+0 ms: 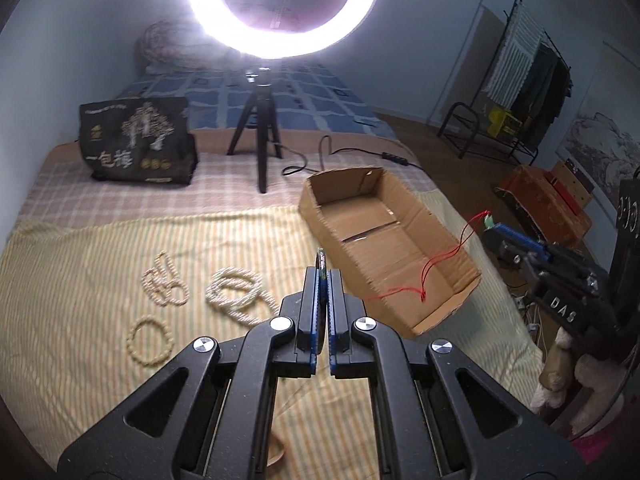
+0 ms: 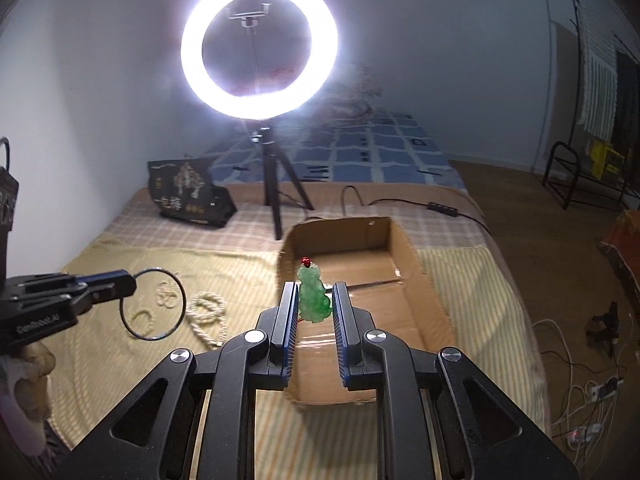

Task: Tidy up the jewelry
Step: 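Carry the jade pendant in the right tool while the left tool carries the bangle into the box, then open the right tool over the box while the left tool releases the bangle inside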

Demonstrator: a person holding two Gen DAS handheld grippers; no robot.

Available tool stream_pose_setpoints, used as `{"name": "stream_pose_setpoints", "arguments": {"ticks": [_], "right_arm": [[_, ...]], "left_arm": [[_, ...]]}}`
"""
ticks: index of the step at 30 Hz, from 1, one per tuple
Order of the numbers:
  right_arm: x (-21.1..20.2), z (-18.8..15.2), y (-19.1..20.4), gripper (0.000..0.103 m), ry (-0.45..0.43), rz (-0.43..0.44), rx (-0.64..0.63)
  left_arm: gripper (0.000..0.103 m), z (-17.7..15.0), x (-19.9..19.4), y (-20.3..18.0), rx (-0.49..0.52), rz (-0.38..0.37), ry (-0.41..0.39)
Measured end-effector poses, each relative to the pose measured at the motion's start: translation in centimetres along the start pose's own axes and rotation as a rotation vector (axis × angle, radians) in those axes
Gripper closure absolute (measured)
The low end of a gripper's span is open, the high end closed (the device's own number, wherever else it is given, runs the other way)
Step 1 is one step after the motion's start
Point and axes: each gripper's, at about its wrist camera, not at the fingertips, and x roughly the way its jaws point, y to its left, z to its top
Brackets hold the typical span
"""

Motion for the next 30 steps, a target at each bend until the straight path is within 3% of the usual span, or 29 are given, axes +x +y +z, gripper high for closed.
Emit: {"name": "stream_pose_setpoints", "arguments": {"ticks": [12,30], "right_arm": [[2.2,-0.4,-4.7,0.088,0.040,-0.093,0.036],[4.9,-1.0,-7.6,0.088,0.101,-0.100,0.087]], "left_arm": [[0.102,2.4,5.6,-3.8,0.012,-0.067,0.046],[0.102,2.7,10.5,-6.2,0.040,-0.082,0.096]]}}
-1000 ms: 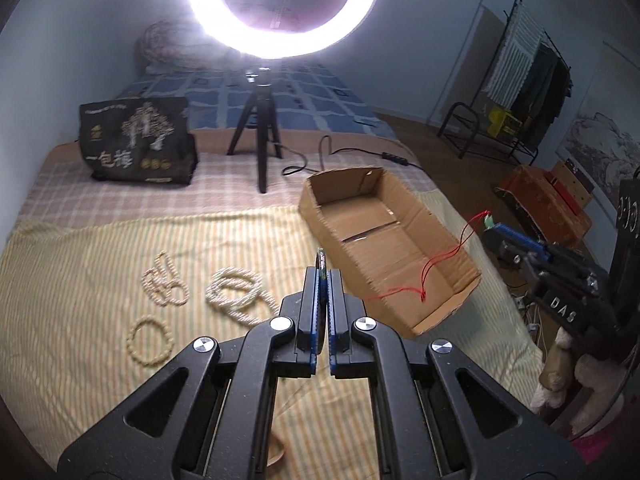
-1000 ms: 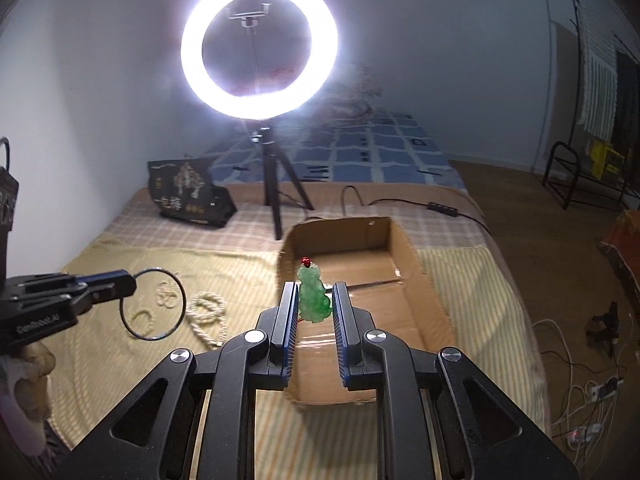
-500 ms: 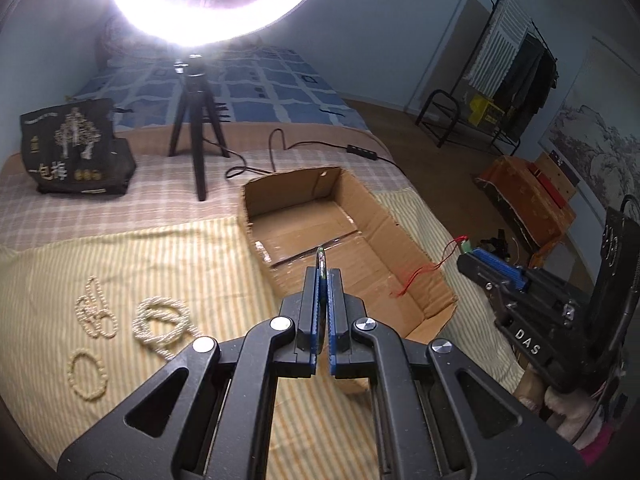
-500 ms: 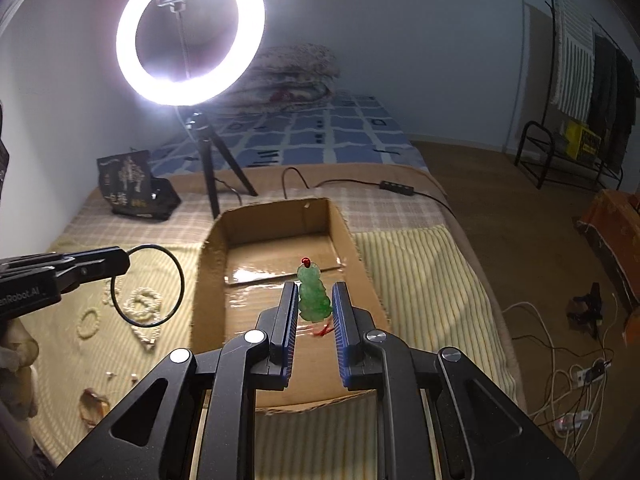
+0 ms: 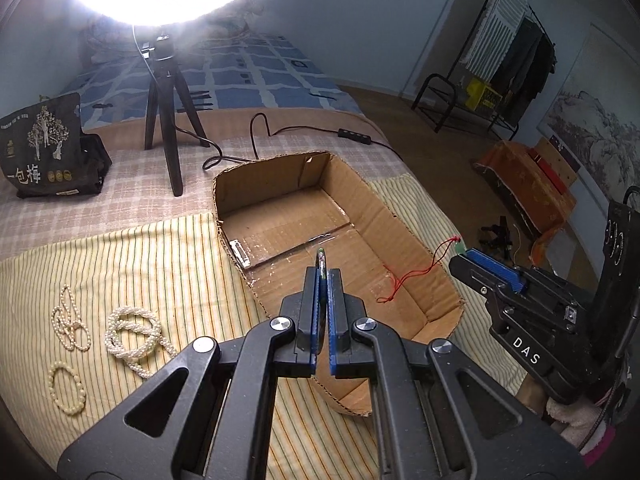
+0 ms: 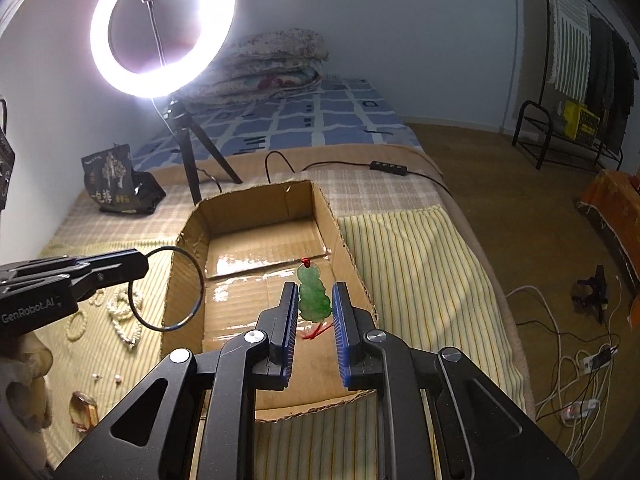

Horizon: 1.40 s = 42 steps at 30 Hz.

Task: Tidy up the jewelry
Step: 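Open the right tool over the box while the left tool releases the bangle inside, then move both open tools back over the remaining jewelry on the bed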

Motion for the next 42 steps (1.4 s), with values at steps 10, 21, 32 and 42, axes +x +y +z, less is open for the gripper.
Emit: {"name": "stream_pose_setpoints", "arguments": {"ticks": [10,21,32,42], "right_arm": [[0.0,-0.1,0.1,0.047,-0.013,-0.054,-0.003],[-0.2,0.1,0.1,0.026,-0.024,-0.128,-0.003],[-1.5,0.4,0.9,0.026,-0.032,-0.135,-0.008],[-3.6,0.6,2.9,0.026,-0.059,-0.125,-0.031]], "left_arm": [[0.052,-0.1,0.0,0.5,-0.004,0.045,-0.029],[0.029,0.0,-0.5,0.5,0.002,0.063,-0.047],[0.029,0.0,-2.9,0.8,-0.003,0.072,-0.068],[0.029,-0.5,-6.3,2.3,-0.007,0.098,-0.100]]}}
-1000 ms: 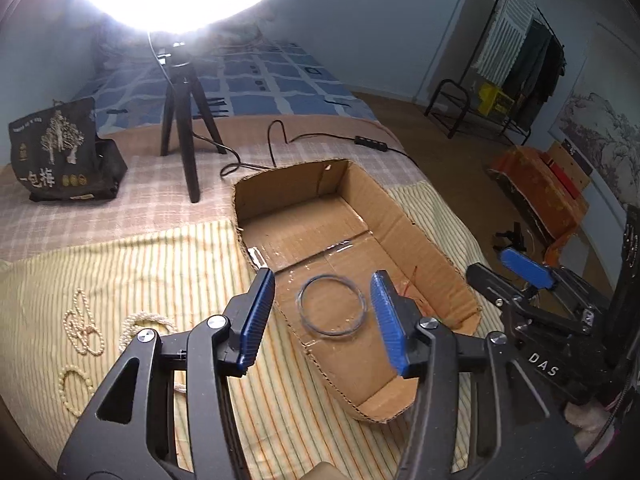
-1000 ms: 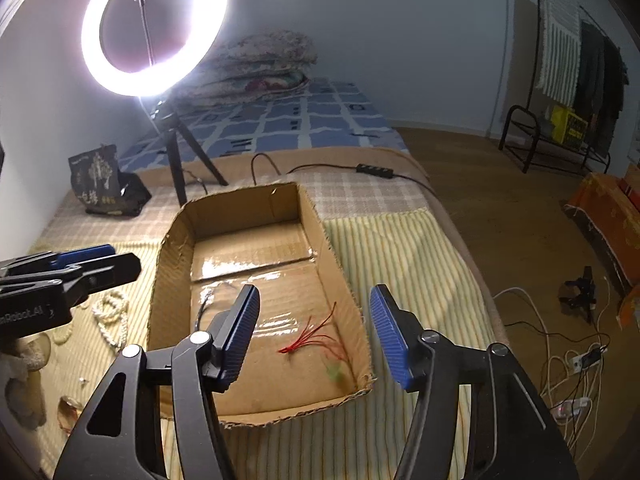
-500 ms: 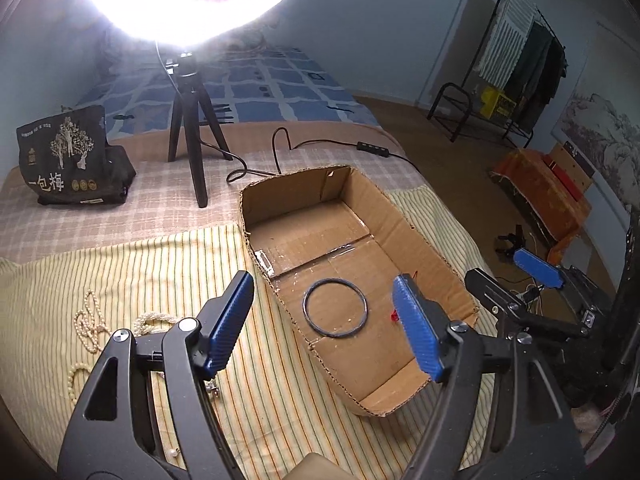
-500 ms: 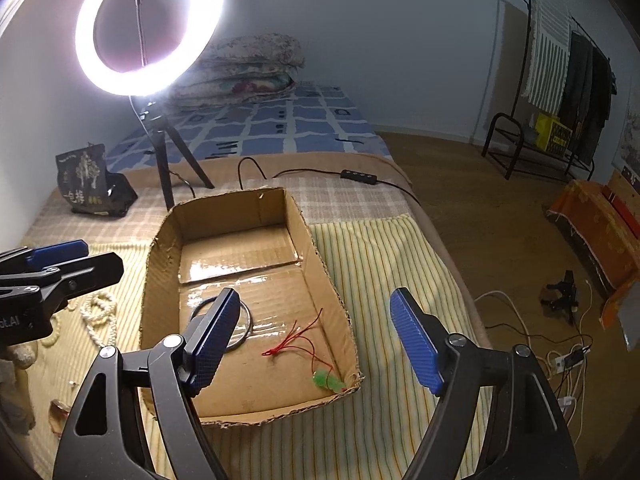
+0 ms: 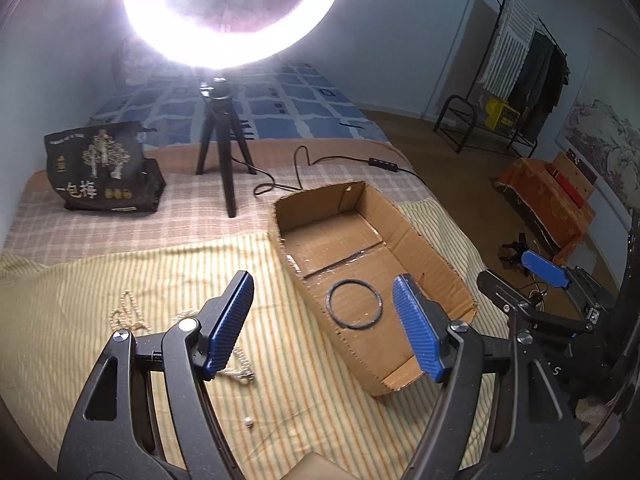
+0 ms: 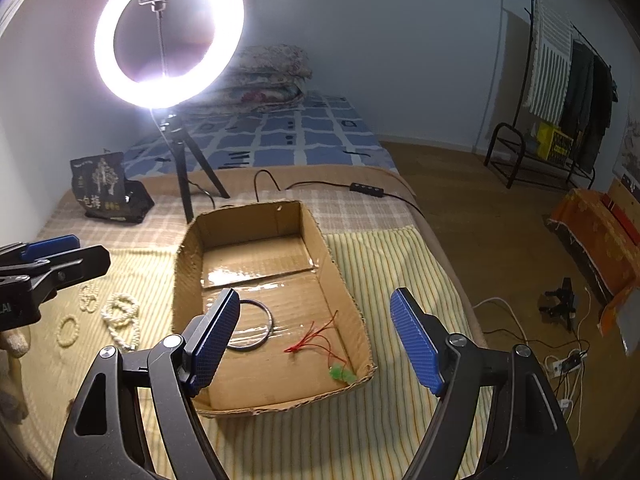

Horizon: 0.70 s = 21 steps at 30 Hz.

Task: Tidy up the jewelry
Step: 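Move both open tools back over the remaining jewelry on the bed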

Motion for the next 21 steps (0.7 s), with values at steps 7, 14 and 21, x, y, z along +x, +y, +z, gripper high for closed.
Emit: {"name": "stream_pose_setpoints", "arguments": {"ticks": [7,14,21], "right_arm": [[-1.1,-0.2,1.8,0.025,-0.011,0.028,-0.019],[-2.0,-0.8,4.3,0.025,-0.010,0.090,-0.032],[-2.1,-1.9,8.1,0.026,0.006,0.154,-0.105]], "left_arm": [[0.029,-0.2,-2.8,2.8,-0.016,0.035,-0.031],[0.029,-1.3,-5.0,7.2,-0.049,0.095,-0.031],[0.029,-3.0,-6.4,11.4,-0.079,0.153,-0.019]]}}
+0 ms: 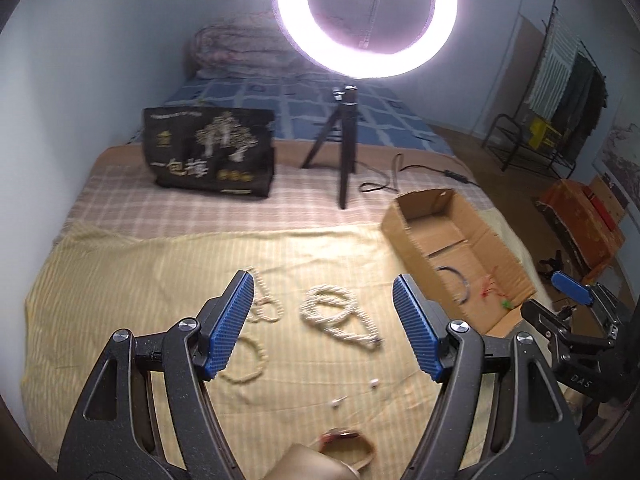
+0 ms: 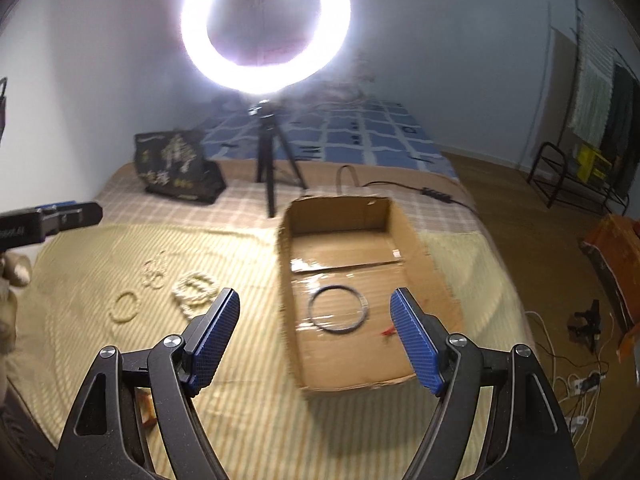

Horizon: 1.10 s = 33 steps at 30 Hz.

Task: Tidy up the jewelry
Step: 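Move both open tools back over the remaining jewelry on the bed, then close the right tool on a pearl earring while the left tool grasps the cream bead bracelet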

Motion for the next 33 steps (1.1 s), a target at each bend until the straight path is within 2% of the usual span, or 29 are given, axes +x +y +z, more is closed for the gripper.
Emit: {"name": "stream_pose_setpoints", "arguments": {"ticks": [8,15,19,22,24,26,27,29,31,33], "right_arm": [[1.9,-1.8,3.9,0.025,0.043,0.120,-0.064],[3.4,-3.3,6.4,0.026,0.103,0.187,-0.103],[4.6,-3.9,7.1,0.026,0.152,0.209,-0.116],[5.4,-4.3,7.4,0.036,0.182,0.235,-0.114],[6.1,-4.8,7.7,0.045,0.209,0.252,-0.118],[6.6,-5.2,8.0,0.048,0.224,0.262,-0.126],[6.8,-5.4,8.3,0.055,0.233,0.268,-0.137],[7.3,-5.8,8.8,0.062,0.250,0.280,-0.161],[7.7,-6.2,9.3,0.063,0.260,0.281,-0.188],[8.1,-6.6,9.8,0.067,0.270,0.279,-0.216]], "left_arm": [[0.029,-2.6,0.2,2.3,0.058,0.056,0.046],[0.029,-4.8,0.4,3.6,0.087,0.037,0.063],[0.029,-5.7,0.8,4.7,0.064,0.035,0.088],[0.043,-6.1,1.6,5.7,0.045,0.040,0.122],[0.046,-6.4,2.2,6.5,0.022,0.037,0.142],[0.050,-6.6,3.0,7.4,-0.007,0.037,0.165],[0.053,-6.7,3.4,7.7,-0.019,0.038,0.175],[0.057,-6.9,4.3,8.5,-0.043,0.034,0.201],[0.057,-7.2,5.0,9.1,-0.066,0.030,0.219],[0.063,-7.3,5.8,9.6,-0.084,0.027,0.241]]}}
